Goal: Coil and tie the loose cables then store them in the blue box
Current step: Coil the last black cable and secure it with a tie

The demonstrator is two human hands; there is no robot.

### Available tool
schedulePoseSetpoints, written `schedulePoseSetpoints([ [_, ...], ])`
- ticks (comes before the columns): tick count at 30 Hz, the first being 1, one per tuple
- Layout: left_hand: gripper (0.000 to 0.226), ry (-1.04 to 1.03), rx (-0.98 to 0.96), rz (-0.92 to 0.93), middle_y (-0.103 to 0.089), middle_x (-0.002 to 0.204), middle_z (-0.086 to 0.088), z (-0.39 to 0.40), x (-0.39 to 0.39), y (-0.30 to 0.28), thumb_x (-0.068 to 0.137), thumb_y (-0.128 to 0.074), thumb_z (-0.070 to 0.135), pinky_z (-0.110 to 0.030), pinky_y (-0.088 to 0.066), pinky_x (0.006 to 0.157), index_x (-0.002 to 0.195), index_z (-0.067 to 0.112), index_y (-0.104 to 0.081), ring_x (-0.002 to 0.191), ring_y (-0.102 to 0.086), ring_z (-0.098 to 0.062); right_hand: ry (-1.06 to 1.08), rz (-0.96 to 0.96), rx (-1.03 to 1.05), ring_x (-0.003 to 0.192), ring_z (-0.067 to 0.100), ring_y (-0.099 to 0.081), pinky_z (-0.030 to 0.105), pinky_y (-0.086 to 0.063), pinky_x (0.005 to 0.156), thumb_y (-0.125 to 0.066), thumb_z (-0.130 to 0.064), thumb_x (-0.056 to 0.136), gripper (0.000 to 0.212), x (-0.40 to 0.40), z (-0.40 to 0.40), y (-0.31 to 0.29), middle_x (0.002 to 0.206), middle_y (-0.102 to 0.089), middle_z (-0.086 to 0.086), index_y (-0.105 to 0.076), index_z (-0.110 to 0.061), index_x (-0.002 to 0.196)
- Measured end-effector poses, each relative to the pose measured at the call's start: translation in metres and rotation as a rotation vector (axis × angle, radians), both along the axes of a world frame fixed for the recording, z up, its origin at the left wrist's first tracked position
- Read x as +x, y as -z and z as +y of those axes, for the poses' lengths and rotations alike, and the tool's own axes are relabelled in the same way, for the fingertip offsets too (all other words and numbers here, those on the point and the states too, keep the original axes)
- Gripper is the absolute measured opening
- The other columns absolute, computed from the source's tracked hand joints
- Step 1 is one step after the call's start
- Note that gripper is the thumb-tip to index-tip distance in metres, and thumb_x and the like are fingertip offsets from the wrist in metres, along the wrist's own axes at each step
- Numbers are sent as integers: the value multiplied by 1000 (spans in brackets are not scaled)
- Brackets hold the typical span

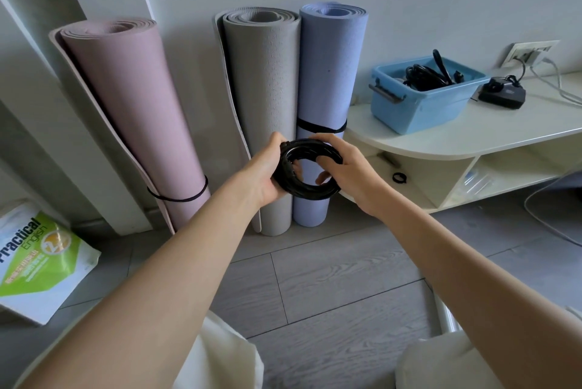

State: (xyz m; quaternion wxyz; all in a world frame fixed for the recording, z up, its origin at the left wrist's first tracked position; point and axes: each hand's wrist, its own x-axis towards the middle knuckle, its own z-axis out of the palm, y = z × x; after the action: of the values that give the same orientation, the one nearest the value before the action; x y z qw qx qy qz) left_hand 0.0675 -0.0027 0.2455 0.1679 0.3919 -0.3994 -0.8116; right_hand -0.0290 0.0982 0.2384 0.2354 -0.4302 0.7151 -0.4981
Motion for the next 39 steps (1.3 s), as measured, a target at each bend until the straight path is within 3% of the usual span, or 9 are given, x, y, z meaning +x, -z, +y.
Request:
schedulePoseSetpoints([
  [5, 20, 71, -40, -13, -48, 64, -3, -8, 3, 1, 85, -42, 22, -18, -44, 48, 68, 13, -46, 48, -49, -11, -48, 48, -44, 58, 18, -62, 24, -49, 61, -51, 2, 88, 36, -4, 2, -4, 82, -63, -2, -61, -23, 112],
  [10, 18, 99, -108, -4, -49, 63, -4, -8, 5, -1, 85, -45, 18, -21, -45, 58, 70, 10, -50, 51, -51, -12, -136, 12, -37, 57, 1, -58, 16, -47, 58, -53, 3, 89, 34, -4, 5, -5, 80, -62, -9, -61, -25, 106],
  [16, 17, 72, -227, 116, -62, 72, -1, -4, 5, -8, 91, -44, 9, -19, -47, 65, 92, 7, -61, 62, -54, -10, -176, -53, -44, 56, 8, -58, 20, -52, 60, -49, 5, 91, 35, -2, 11, -10, 88, -62, 1, -57, -14, 120],
  [21, 33, 248, -336, 139, -62, 103, -13, -1, 8, -11, 91, -39, 6, -23, -53, 73, 119, 1, -56, 88, -59, -18, -235, -303, 23, 58, 19, -62, 26, -54, 53, -57, 1, 87, 37, 1, 16, -16, 92, -65, 13, -49, -14, 119],
  [28, 36, 313, -462, 182, -64, 110, 3, 4, 3, -11, 96, -37, 8, -14, -49, 81, 126, 10, -55, 95, -63, -6, -225, -521, -35, 59, 17, -61, 25, -51, 49, -46, 13, 86, 48, -3, 20, -19, 78, -57, 14, -50, -19, 121],
  [30, 38, 251, -481, 160, -62, 108, 1, 5, -2, -8, 96, -38, 10, -22, -48, 88, 131, 12, -53, 98, -61, -11, -203, -531, -63, 54, 14, -56, 20, -43, 46, -45, 15, 85, 51, -5, 20, -18, 72, -55, 12, -51, -17, 124],
  [33, 34, 187, -332, 92, -63, 106, -6, 6, -5, -5, 96, -46, 22, -36, -52, 85, 126, 11, -56, 89, -63, -19, -141, -545, -101, 55, 14, -54, 18, -38, 44, -45, 17, 83, 50, -7, 17, -16, 71, -54, 12, -53, -15, 120],
  [36, 39, 339, -94, 65, -62, 86, -10, 12, -2, -8, 90, -43, 39, -27, -53, 68, 110, 11, -61, 76, -61, -23, -100, -592, -177, 52, 14, -52, 18, -40, 43, -42, 20, 82, 52, -6, 13, -16, 82, -50, 13, -48, -16, 119],
  [39, 36, 311, -86, 34, -59, 73, -7, 12, -6, -7, 88, -39, 42, -26, -45, 62, 99, 13, -57, 69, -57, -21, -60, -570, -211, 46, 10, -51, 18, -40, 42, -44, 20, 82, 49, -2, 12, -18, 87, -46, 11, -49, -16, 114],
])
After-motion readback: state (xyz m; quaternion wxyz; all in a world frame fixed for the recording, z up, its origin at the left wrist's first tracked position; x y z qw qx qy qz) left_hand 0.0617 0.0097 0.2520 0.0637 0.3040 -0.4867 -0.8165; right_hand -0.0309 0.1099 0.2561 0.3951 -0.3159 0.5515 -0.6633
